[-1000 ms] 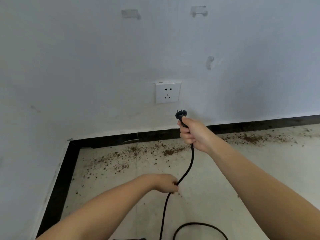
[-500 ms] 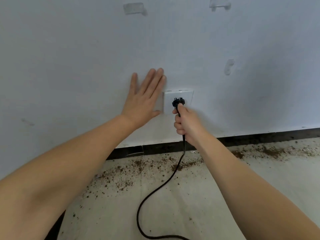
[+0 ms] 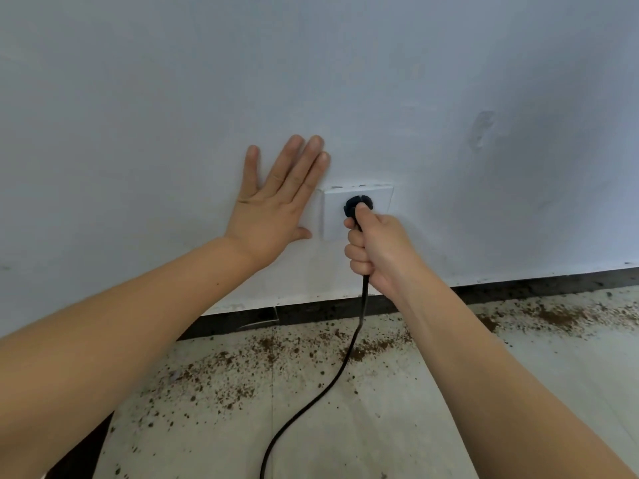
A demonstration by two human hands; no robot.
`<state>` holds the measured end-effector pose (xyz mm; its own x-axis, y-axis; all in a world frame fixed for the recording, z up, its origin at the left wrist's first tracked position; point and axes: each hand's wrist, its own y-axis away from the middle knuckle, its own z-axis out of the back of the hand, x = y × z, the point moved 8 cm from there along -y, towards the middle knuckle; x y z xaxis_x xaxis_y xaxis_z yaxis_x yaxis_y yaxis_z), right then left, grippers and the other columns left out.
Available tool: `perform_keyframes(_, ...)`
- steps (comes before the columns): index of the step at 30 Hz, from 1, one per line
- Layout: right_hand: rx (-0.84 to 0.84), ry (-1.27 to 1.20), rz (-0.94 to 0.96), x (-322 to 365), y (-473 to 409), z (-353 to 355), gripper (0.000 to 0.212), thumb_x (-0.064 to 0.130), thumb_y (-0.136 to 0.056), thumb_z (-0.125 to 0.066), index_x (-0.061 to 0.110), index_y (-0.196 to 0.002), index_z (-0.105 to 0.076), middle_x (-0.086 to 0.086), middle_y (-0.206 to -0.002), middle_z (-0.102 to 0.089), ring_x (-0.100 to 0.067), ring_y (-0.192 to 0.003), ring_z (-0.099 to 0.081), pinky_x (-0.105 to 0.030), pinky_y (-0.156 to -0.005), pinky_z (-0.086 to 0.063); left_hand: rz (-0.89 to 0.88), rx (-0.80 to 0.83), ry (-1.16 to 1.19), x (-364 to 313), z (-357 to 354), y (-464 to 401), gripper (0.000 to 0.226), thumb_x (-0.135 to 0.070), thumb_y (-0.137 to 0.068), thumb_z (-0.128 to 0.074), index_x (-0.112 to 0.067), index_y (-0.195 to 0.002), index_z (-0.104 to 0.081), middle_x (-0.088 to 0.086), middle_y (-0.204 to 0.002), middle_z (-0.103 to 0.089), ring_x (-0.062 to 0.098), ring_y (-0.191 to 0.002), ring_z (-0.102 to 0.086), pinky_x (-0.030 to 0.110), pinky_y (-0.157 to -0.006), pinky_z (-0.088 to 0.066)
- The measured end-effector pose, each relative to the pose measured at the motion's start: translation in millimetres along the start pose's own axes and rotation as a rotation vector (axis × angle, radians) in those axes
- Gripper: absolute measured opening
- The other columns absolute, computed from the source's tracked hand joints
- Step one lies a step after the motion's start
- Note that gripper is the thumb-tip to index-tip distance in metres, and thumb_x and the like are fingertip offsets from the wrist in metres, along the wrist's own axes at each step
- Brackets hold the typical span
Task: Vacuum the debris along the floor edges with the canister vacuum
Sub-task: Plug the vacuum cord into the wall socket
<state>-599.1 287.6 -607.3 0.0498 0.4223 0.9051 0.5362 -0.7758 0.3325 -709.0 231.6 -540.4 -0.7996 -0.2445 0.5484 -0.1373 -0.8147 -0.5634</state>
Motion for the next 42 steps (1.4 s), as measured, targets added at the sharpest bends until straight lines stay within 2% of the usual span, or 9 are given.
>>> perform_keyframes(7,0.058,-0.143,-0.169,2,8,-6,0.033,0.029,-0.105,-0.038,0.008,-0.082,-0.05,0.008,-0.043,-0.027,-0.004,-0.031,-0.023,-0.016,-0.03,-0.018,0.009,0.132,0.022,1,4,-1,0.135,-0.063,-0.048,-0.082,-0.003,-0.148,-0.014,0.009,-0.157,-0.015,0.033,-0.143,-0.026,0.061,-0.104,-0.011)
perform_keyframes(9,0.108,-0.059,-0.262,8,15,-2,0.035,0.034,-0.104,-0.041,0.007,-0.087,-0.054,0.004,-0.048,-0.04,-0.007,-0.036,-0.039,-0.017,-0.037,-0.035,0.018,0.152,0.034,1,7,-1,0.135,-0.06,-0.049,-0.084,-0.004,-0.148,-0.01,0.009,-0.153,-0.009,0.028,-0.143,-0.018,0.06,-0.105,-0.009)
perform_keyframes(11,0.106,0.096,-0.304,9,21,6,0.042,0.046,-0.1,-0.045,0.007,-0.095,-0.057,-0.003,-0.066,-0.06,-0.014,-0.057,-0.063,-0.031,-0.061,-0.056,0.028,0.18,0.083,2,9,2,0.134,-0.051,-0.055,-0.086,-0.005,-0.149,-0.003,0.008,-0.153,-0.003,0.025,-0.142,-0.007,0.059,-0.107,-0.006)
perform_keyframes(14,0.031,0.245,-0.341,12,28,23,0.055,0.061,-0.094,-0.043,0.01,-0.112,-0.056,-0.008,-0.105,-0.065,-0.019,-0.094,-0.065,-0.052,-0.088,-0.048,0.015,0.247,0.173,4,19,7,0.115,-0.023,-0.071,-0.081,-0.01,-0.151,0.001,0.007,-0.156,0.004,0.024,-0.145,0.001,0.057,-0.112,0.0)
perform_keyframes(18,-0.135,0.596,-0.309,47,64,49,0.053,0.046,-0.1,-0.039,0.005,-0.134,-0.047,-0.017,-0.133,-0.055,-0.028,-0.115,-0.056,-0.045,-0.096,-0.04,-0.015,0.457,0.36,10,57,7,0.091,-0.001,-0.084,-0.055,-0.016,-0.152,0.003,0.006,-0.161,0.002,0.027,-0.149,-0.003,0.049,-0.116,-0.002)
perform_keyframes(22,-0.179,0.926,-0.119,117,119,55,0.037,0.025,-0.102,-0.04,0.001,-0.128,-0.051,-0.014,-0.111,-0.062,-0.021,-0.085,-0.055,-0.031,-0.072,-0.042,0.126,0.67,0.611,24,115,-16,0.057,-0.014,-0.097,-0.039,-0.018,-0.152,-0.023,0.008,-0.138,-0.05,0.025,-0.119,-0.051,0.037,-0.09,-0.043)
perform_keyframes(24,-0.231,1.036,0.027,162,152,53,0.034,0.025,-0.102,-0.041,0.009,-0.132,-0.047,-0.008,-0.115,-0.061,-0.02,-0.092,-0.056,-0.034,-0.079,-0.045,0.194,0.681,0.67,37,149,-36,0.043,-0.018,-0.101,-0.034,-0.018,-0.144,-0.039,0.005,-0.118,-0.063,0.024,-0.096,-0.061,0.036,-0.072,-0.051)
perform_keyframes(31,-0.264,1.508,0.203,311,263,64,0.045,0.032,-0.101,-0.042,0.017,-0.143,-0.037,-0.005,-0.129,-0.054,-0.024,-0.117,-0.051,-0.039,-0.099,-0.038,0.255,0.72,0.917,67,285,-136,0.034,-0.02,-0.101,-0.038,-0.013,-0.132,-0.05,0.006,-0.105,-0.067,0.025,-0.084,-0.063,0.039,-0.075,-0.052)
perform_keyframes(42,-0.526,1.437,-0.029,440,442,133,0.041,0.033,-0.102,-0.037,0.017,-0.14,-0.038,-0.003,-0.129,-0.051,-0.021,-0.116,-0.05,-0.035,-0.097,-0.036,0.002,0.844,1.047,12,466,-239,0.037,-0.021,-0.101,-0.036,-0.02,-0.135,-0.047,0.002,-0.113,-0.064,0.021,-0.09,-0.063,0.033,-0.074,-0.051)
